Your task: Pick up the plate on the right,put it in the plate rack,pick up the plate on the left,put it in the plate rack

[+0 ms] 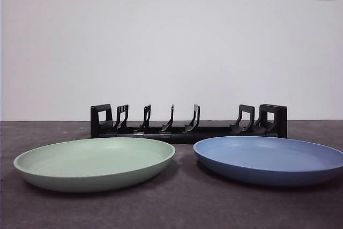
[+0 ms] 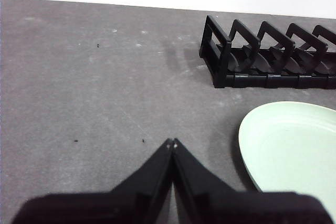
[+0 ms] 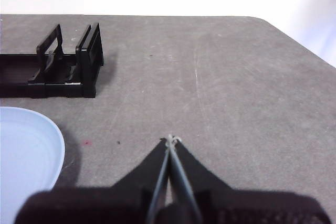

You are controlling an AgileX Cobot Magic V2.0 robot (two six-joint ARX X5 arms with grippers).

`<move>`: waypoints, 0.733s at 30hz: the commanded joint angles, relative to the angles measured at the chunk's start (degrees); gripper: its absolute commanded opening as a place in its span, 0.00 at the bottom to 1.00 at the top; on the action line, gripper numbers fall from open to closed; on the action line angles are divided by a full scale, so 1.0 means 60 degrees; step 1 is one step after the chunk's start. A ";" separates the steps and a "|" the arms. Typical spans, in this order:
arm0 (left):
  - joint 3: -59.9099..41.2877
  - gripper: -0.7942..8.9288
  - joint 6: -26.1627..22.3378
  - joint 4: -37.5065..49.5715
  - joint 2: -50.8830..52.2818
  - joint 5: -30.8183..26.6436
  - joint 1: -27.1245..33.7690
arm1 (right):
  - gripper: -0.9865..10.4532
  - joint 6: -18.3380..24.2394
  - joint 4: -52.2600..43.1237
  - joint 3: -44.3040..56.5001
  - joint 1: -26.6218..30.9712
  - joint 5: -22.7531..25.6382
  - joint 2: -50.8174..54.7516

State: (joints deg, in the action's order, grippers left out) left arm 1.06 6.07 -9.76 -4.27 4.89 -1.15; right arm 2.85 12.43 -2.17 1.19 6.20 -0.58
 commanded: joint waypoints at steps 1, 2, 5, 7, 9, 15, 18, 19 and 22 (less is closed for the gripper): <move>-0.0102 0.08 0.0058 0.0069 0.0000 0.0000 0.0033 | 0.09 0.0029 -0.0058 0.0102 -0.0004 0.0033 0.0011; -0.0102 0.08 0.0058 0.0069 0.0000 0.0000 0.0033 | 0.09 0.0022 -0.0069 0.0102 -0.0004 0.0029 0.0011; -0.0102 0.08 0.0062 0.0069 0.0000 0.0004 0.0033 | 0.09 -0.0106 -0.0095 0.0102 -0.0004 -0.0179 0.0011; -0.0102 0.08 0.0062 0.0073 0.0004 0.0004 0.0033 | 0.09 -0.0510 -0.0127 0.0102 -0.0004 -0.0390 0.0011; -0.0087 0.08 0.0069 0.0069 0.0000 0.0007 0.0033 | 0.09 -0.0936 -0.0426 0.0102 -0.0004 -0.0576 0.0011; 0.0346 0.08 0.0674 0.0025 -0.0018 0.0514 0.0033 | 0.08 -0.2218 -0.1424 -0.0146 -0.0004 -0.1035 0.0007; 0.0820 0.08 0.0692 0.0015 -0.0073 0.0732 0.0033 | 0.08 -0.2503 -0.1195 -0.0634 -0.0004 -0.1038 -0.0102; 0.0984 0.08 0.0743 0.0007 -0.0109 0.0761 0.0033 | 0.08 -0.2572 -0.1089 -0.0812 -0.0004 -0.1038 -0.0164; 0.1563 0.07 0.0965 -0.0022 -0.0342 0.0816 0.0033 | 0.08 -0.2903 -0.0776 -0.1530 -0.0004 -0.1155 -0.0546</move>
State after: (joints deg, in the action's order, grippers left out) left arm 9.91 10.46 -10.26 -5.98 9.61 -1.15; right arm -12.43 8.01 -10.37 1.19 -0.49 -3.49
